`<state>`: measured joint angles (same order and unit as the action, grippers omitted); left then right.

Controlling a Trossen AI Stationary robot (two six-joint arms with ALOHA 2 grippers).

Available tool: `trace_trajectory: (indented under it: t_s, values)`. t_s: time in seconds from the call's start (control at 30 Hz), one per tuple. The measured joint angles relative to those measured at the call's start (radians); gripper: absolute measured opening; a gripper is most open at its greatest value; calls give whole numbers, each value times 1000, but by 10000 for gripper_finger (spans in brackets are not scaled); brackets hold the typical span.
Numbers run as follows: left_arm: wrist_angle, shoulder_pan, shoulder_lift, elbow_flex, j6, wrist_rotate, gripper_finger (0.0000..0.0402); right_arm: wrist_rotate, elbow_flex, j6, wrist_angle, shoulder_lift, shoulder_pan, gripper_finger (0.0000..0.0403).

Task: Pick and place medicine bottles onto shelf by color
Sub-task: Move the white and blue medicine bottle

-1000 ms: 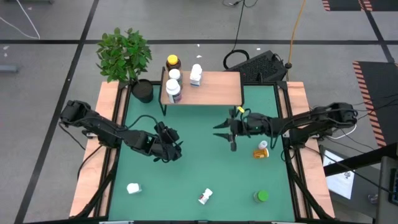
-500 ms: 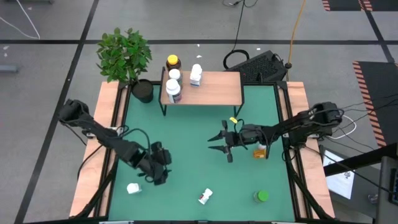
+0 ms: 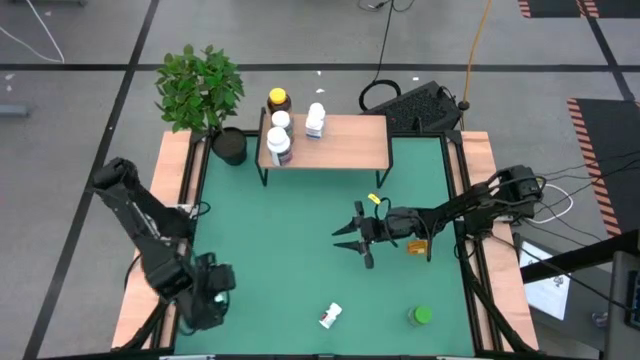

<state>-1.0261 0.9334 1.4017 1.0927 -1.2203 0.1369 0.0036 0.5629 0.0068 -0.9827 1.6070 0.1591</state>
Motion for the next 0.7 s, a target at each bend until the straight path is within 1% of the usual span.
trace_trajectory:
  t_s: [0.17,0.37,0.5,0.7]
  values:
    - [-25,100,1,-8,-182,-1,275,3,0,1,7,0,7,128]
    - [-21,159,3,-9,-297,9,275,26,0,0,7,0,7,128]
    - [-21,174,32,-9,-319,22,275,26,0,-2,8,0,7,128]
    - [-20,175,91,-9,-274,28,276,26,0,-3,8,0,7,128]
